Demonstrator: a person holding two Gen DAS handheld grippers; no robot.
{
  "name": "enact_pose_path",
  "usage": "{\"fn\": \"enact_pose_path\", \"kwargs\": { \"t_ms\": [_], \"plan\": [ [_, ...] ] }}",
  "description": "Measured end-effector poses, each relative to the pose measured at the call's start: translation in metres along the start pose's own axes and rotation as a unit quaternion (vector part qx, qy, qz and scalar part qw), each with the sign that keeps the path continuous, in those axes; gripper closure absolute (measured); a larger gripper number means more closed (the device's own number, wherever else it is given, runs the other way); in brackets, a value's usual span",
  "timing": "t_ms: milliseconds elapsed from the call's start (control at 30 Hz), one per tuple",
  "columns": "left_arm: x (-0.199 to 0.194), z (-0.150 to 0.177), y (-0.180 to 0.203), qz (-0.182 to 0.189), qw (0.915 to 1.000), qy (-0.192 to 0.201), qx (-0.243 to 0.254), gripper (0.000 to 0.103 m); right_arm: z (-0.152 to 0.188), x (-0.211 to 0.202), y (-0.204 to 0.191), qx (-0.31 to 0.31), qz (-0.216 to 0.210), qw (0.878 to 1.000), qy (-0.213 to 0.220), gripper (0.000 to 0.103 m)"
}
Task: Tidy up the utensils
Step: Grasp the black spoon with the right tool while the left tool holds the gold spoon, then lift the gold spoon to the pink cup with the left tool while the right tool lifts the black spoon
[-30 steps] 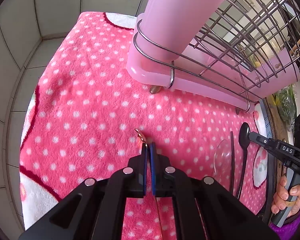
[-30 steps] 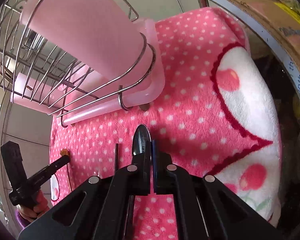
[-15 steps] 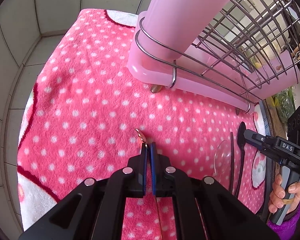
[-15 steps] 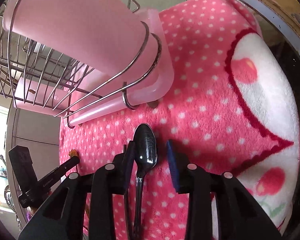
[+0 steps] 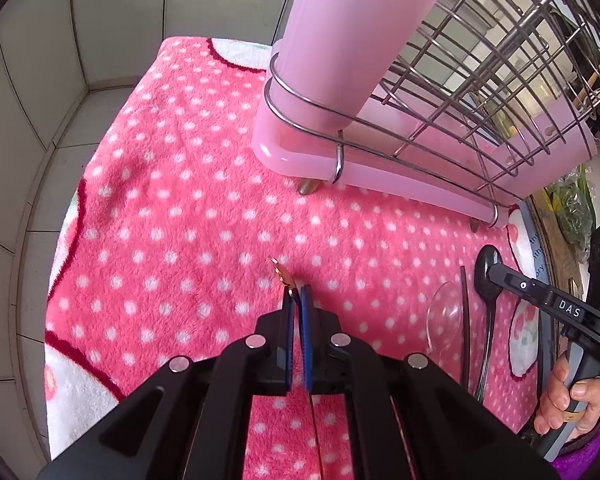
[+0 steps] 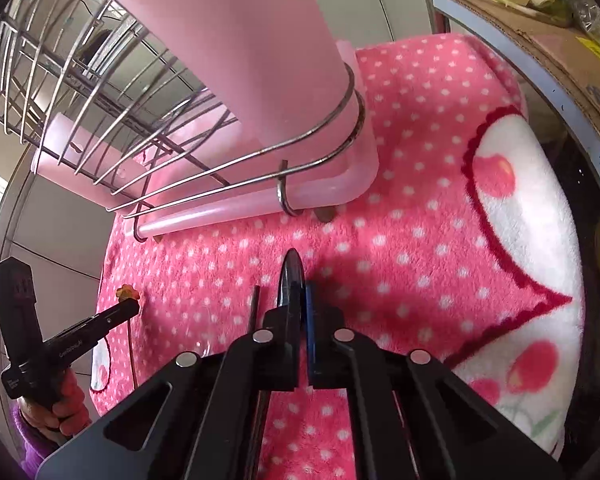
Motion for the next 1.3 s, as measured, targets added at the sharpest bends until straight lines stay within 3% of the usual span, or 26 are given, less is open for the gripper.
{"fn": "enact_pose_path", "kwargs": {
  "t_ms": [367, 567, 833, 1100, 1300],
  "plan": [
    [-0.047, 0.000, 0.025, -0.026, 0.9960, 0.080, 0.028, 0.101, 0.001, -0.066, -0.033, -0.075, 0.017, 0.993, 0.088, 0.100],
    [-0.073, -0.007, 0.018, -0.032, 0.9920, 0.117, 0.037, 0.101, 0.004, -0.081, -0.053, -0.100, 0.024, 0.987, 0.121, 0.100],
    [-0.109, -0.013, 0.004, 0.002, 0.9875, 0.156, 0.018, 0.101, 0.005, -0.111, -0.068, -0.119, 0.018, 0.979, 0.163, 0.100],
    [-0.152, -0.020, -0.010, 0.033, 0.9774, 0.209, -0.009, 0.101, 0.005, -0.143, -0.083, -0.138, 0.013, 0.967, 0.211, 0.100],
    [-0.183, -0.033, -0.018, 0.043, 0.9683, 0.245, -0.024, 0.101, -0.005, -0.175, -0.099, -0.166, 0.019, 0.951, 0.260, 0.100]
  ]
}}
Point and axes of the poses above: each gripper's, at about its wrist camera, not at the fingertips, and x roughly the way its jaws point, y to its right, z to its underside, the point moved 2 cm from there along x, roughly the way its jaws point, and after that the axes turned 12 degrees about -z, right-handed, at the moved point
